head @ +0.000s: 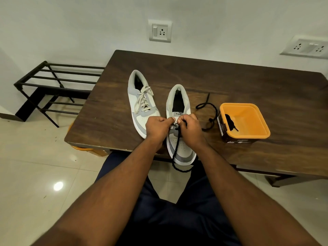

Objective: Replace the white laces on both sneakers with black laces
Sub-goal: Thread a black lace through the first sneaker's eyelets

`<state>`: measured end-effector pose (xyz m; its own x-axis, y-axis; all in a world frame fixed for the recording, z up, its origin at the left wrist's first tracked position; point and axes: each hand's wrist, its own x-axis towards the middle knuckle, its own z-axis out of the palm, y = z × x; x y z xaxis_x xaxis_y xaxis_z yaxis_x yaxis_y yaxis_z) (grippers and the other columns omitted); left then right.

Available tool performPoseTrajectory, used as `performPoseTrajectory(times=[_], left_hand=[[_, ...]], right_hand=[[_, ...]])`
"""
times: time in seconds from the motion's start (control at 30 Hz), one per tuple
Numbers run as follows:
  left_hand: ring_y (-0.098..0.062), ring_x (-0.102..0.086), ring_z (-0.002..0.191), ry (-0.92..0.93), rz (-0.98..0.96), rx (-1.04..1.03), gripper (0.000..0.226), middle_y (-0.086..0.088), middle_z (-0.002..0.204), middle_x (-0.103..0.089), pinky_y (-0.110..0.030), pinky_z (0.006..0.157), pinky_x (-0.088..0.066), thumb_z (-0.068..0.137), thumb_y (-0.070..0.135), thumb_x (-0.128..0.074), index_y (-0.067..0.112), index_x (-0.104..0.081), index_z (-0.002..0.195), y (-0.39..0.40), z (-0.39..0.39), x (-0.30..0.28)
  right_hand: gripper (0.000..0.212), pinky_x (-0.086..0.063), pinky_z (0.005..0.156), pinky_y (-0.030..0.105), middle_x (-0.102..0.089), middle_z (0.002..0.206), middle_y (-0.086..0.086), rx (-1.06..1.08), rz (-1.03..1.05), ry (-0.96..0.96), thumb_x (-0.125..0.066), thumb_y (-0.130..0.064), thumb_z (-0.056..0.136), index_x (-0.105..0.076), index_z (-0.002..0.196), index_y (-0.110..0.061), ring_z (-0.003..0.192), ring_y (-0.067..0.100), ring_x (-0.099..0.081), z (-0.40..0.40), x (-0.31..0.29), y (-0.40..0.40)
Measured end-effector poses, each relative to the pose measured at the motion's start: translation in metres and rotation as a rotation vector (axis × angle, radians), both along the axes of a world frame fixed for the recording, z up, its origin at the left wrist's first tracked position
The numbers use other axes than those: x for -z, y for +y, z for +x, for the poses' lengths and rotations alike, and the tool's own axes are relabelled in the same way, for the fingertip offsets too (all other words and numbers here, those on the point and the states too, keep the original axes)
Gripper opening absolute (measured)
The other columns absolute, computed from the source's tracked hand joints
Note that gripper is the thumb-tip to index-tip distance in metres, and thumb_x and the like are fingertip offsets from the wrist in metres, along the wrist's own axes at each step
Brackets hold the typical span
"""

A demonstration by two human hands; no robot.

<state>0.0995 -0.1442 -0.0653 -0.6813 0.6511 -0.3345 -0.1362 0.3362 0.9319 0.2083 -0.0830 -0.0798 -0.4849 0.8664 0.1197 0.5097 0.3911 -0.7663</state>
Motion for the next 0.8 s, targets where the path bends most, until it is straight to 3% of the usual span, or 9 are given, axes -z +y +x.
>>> performPoseTrajectory(times=[0.2, 0.3, 0.47, 0.57, 0.7, 0.8], left_hand=[[-0.011, -0.041, 0.038, -0.035, 0.024, 0.027, 0.042, -0.002, 0.045, -0.052, -0.023, 0.049, -0.041, 0.082, 0.022, -0.078, 0.017, -0.060, 0.044, -0.001, -0.001, 0.002], [-0.007, -0.042, 0.037, -0.054, 0.046, 0.041, 0.031, 0.000, 0.046, -0.055, -0.018, 0.044, -0.037, 0.084, 0.023, -0.077, 0.010, -0.068, 0.057, -0.004, -0.001, 0.003], [-0.003, -0.064, 0.063, -0.052, 0.166, 0.155, 0.010, -0.007, 0.076, -0.072, -0.018, 0.065, -0.051, 0.088, 0.004, -0.068, -0.003, -0.074, 0.090, -0.016, -0.001, 0.011], [-0.012, -0.068, 0.075, 0.053, 0.194, 0.128, 0.009, -0.012, 0.086, -0.074, -0.024, 0.074, -0.056, 0.087, 0.002, -0.069, -0.003, -0.074, 0.092, -0.015, 0.005, 0.014], [-0.015, -0.061, 0.072, 0.115, 0.150, 0.002, 0.010, -0.006, 0.081, -0.068, -0.030, 0.072, -0.054, 0.093, 0.005, -0.062, 0.010, -0.067, 0.086, -0.008, 0.012, 0.016], [-0.013, -0.056, 0.067, -0.040, 0.247, -0.179, 0.019, -0.002, 0.080, -0.063, -0.031, 0.060, -0.050, 0.101, 0.008, -0.046, 0.018, -0.054, 0.088, -0.010, 0.010, 0.004]], right_hand=[[0.016, -0.045, 0.086, 0.037, -0.056, 0.098, 0.006, 0.059, -0.101, -0.070, -0.050, -0.015, 0.096, -0.066, 0.092, -0.013, 0.095, 0.024, -0.052, -0.010, 0.004, 0.001], [0.016, -0.048, 0.073, 0.033, -0.065, 0.089, 0.009, 0.085, -0.205, -0.005, -0.056, -0.014, 0.093, -0.068, 0.082, -0.012, 0.083, 0.019, -0.058, -0.011, 0.002, 0.001], [0.021, -0.057, 0.073, 0.039, -0.069, 0.079, 0.017, 0.115, -0.498, 0.247, -0.059, -0.011, 0.094, -0.070, 0.082, 0.001, 0.071, 0.020, -0.062, -0.002, -0.008, -0.003], [0.022, -0.059, 0.069, 0.027, -0.070, 0.082, 0.010, 0.076, -0.618, 0.307, -0.055, -0.013, 0.098, -0.071, 0.090, 0.000, 0.073, 0.018, -0.067, 0.003, -0.012, -0.004], [0.019, -0.053, 0.093, 0.031, -0.071, 0.099, 0.005, 0.020, -0.596, 0.289, -0.054, -0.009, 0.097, -0.072, 0.103, -0.005, 0.096, 0.015, -0.067, 0.014, -0.011, 0.004], [0.025, -0.048, 0.101, 0.031, -0.069, 0.108, 0.003, -0.063, -0.519, 0.206, -0.053, -0.001, 0.096, -0.069, 0.114, -0.004, 0.106, 0.014, -0.064, 0.022, -0.010, 0.010]])
